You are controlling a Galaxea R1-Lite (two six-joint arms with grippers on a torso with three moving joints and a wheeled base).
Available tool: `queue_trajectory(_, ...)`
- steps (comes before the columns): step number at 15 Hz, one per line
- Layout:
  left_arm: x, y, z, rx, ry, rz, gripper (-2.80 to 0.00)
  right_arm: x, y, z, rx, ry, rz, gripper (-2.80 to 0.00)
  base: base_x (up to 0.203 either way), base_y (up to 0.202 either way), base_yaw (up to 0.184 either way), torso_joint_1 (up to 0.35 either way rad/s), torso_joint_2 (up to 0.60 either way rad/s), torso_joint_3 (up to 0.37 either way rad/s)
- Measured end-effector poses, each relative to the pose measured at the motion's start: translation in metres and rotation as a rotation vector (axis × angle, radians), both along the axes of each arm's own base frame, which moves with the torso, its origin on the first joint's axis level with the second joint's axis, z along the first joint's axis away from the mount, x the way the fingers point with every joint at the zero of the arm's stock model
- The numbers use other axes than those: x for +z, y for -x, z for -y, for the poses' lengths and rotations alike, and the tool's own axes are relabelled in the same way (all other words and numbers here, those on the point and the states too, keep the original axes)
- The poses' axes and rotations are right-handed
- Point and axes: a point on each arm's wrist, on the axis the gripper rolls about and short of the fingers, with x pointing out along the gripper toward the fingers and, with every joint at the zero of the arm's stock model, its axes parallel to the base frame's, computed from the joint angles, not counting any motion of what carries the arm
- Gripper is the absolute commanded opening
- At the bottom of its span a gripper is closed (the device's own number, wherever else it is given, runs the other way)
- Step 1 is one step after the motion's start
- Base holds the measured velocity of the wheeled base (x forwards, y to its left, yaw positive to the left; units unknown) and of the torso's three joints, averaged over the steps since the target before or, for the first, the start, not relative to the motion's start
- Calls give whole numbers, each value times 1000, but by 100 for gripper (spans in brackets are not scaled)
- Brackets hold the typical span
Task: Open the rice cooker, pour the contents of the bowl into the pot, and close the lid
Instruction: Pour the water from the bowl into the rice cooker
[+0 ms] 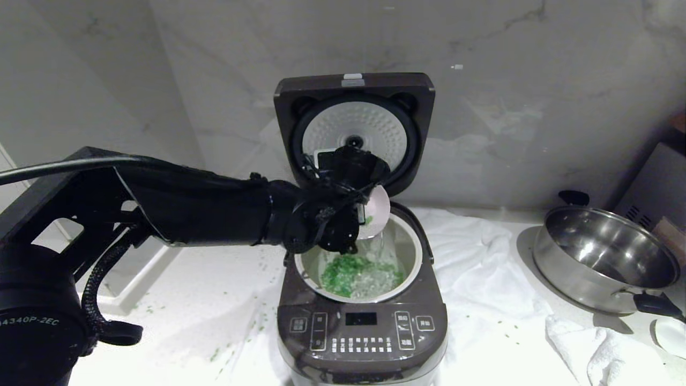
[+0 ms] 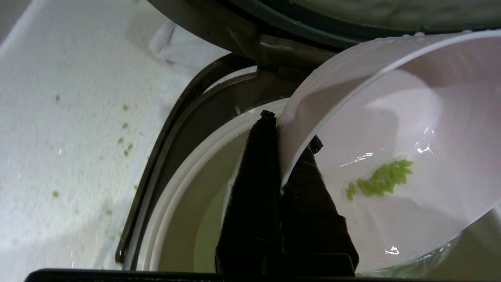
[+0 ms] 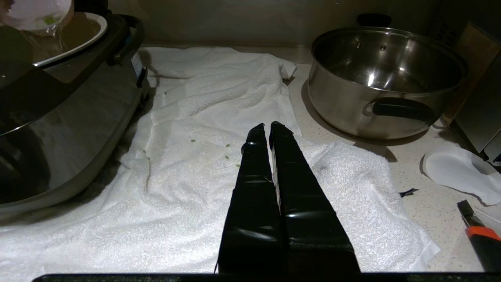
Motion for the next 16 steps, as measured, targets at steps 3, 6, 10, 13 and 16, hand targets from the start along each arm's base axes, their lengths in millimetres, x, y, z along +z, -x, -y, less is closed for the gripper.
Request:
queue_trajectory(3, -20, 7, -4, -60, -33, 138, -280, 0, 0, 0, 0, 0, 0, -280, 0, 0, 0, 0, 0, 0)
queue_trajectory(6, -25, 12, -9, -58, -31, 349, -280, 0, 0, 0, 0, 0, 0, -280, 0, 0, 0, 0, 0, 0)
queue_trajectory(10, -29, 17, -11, 6, -31, 612, -280, 0, 0, 0, 0, 0, 0, -280, 0, 0, 0, 0, 0, 0)
queue_trajectory(13, -41, 16, -9, 44, -18, 638, -280, 0, 0, 0, 0, 0, 0, -280, 0, 0, 0, 0, 0, 0)
queue_trajectory(16, -36, 11, -3, 62, 8, 664, -280, 0, 0, 0, 0, 0, 0, -280, 0, 0, 0, 0, 0, 0)
